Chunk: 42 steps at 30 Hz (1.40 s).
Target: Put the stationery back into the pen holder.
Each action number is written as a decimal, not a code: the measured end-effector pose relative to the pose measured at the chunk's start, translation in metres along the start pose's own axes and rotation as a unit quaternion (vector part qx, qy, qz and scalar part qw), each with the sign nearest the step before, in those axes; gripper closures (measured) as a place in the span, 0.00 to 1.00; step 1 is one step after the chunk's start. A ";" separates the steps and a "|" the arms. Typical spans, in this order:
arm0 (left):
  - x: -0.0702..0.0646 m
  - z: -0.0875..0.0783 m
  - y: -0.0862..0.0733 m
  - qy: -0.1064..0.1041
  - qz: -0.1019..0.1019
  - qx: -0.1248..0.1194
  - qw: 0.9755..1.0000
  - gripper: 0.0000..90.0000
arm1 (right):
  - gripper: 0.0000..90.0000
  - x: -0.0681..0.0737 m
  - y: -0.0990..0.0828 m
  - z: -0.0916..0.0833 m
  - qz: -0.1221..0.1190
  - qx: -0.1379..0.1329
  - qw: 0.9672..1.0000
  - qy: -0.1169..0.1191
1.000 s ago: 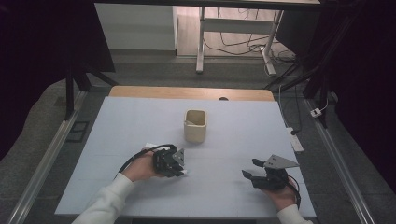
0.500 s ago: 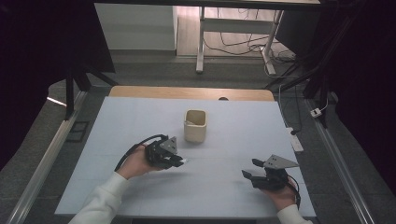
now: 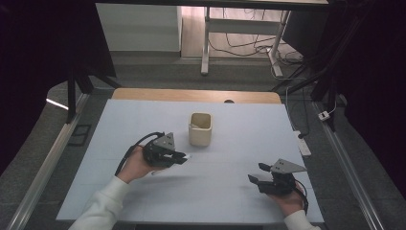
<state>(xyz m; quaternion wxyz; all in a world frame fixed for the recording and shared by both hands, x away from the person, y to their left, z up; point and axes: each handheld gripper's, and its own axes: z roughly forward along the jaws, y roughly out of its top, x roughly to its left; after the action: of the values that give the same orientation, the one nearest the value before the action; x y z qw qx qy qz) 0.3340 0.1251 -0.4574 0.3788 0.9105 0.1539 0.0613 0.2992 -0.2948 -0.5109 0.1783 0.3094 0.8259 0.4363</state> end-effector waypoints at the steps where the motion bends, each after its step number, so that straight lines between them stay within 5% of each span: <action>1: 0.000 -0.001 0.000 0.003 -0.003 -0.004 1.000 0.87 | 0.38 0.000 0.000 -0.001 0.001 0.000 1.000 -0.002; 16: 0.003 -0.017 -0.002 0.022 -0.036 -0.074 0.996 0.87 | 0.29 -0.001 0.000 -0.003 0.004 -0.012 1.000 -0.004; 33: 0.005 -0.023 -0.002 0.035 -0.055 -0.119 0.991 0.87 | 0.25 0.000 0.000 -0.001 0.003 -0.008 1.000 0.000; 42: 0.012 -0.021 0.005 0.044 -0.067 -0.160 0.984 0.87 | 0.25 0.000 0.000 0.001 0.004 -0.005 1.000 0.001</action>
<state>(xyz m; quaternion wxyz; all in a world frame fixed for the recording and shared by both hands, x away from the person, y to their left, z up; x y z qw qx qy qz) 0.3418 0.1395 -0.4389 0.5156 0.8223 0.2194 0.0992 0.2999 -0.2945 -0.5112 0.1774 0.3110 0.8228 0.4414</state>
